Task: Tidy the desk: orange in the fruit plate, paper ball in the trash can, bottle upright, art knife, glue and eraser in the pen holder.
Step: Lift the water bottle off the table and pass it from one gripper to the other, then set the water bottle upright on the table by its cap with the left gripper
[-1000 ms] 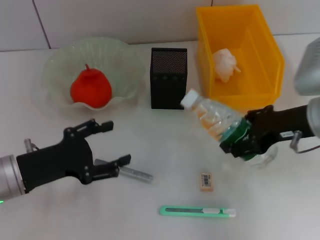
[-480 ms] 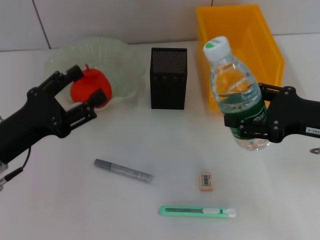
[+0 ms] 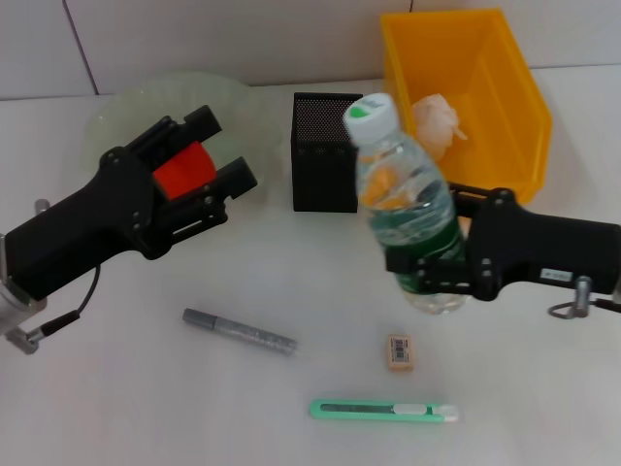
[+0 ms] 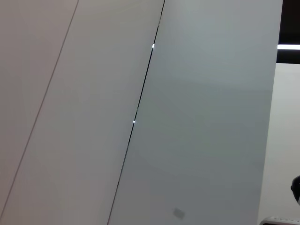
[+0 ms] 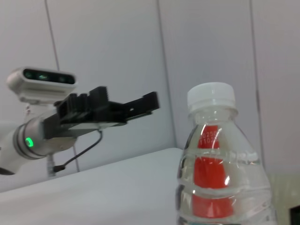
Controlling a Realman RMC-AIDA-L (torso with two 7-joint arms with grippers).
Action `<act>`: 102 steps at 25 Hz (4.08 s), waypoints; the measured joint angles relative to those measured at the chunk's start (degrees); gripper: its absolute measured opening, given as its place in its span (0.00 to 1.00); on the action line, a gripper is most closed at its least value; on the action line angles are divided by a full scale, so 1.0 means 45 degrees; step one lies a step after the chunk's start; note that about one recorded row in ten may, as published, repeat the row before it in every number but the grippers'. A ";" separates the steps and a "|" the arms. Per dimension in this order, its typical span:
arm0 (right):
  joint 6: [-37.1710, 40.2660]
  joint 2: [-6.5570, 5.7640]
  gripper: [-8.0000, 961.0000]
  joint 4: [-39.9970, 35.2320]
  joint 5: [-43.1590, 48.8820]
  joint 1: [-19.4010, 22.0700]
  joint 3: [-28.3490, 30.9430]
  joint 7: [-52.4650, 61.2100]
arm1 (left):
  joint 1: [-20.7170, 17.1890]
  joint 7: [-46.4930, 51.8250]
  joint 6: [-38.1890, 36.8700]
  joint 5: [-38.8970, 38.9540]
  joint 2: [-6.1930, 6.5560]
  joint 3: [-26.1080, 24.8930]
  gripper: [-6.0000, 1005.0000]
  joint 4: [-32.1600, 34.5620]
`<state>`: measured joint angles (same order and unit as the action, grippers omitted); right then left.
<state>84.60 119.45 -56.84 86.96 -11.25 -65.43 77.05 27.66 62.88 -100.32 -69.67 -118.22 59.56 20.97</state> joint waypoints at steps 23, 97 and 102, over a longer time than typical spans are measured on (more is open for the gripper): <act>0.0530 0.0031 0.81 0.2222 -0.0889 -0.2155 -0.1045 -0.0931 | 0.0520 0.0392 0.0043 0.0010 -0.0115 0.0442 0.72 -0.0494; 0.1705 -0.0133 0.87 0.3509 -0.0953 -0.1198 0.0100 -0.1489 | 0.0330 -0.0645 -0.0027 -0.0379 0.0084 0.0278 0.43 0.0274; 0.1838 -0.0140 0.87 0.3434 -0.0933 -0.0490 0.0431 -0.1710 | -0.0198 -0.1849 0.0585 -0.0375 0.0116 -0.0403 0.43 0.0367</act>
<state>92.88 118.83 -41.39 82.76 -13.46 -63.49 69.36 26.77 54.56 -97.69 -71.36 -117.70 57.74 22.62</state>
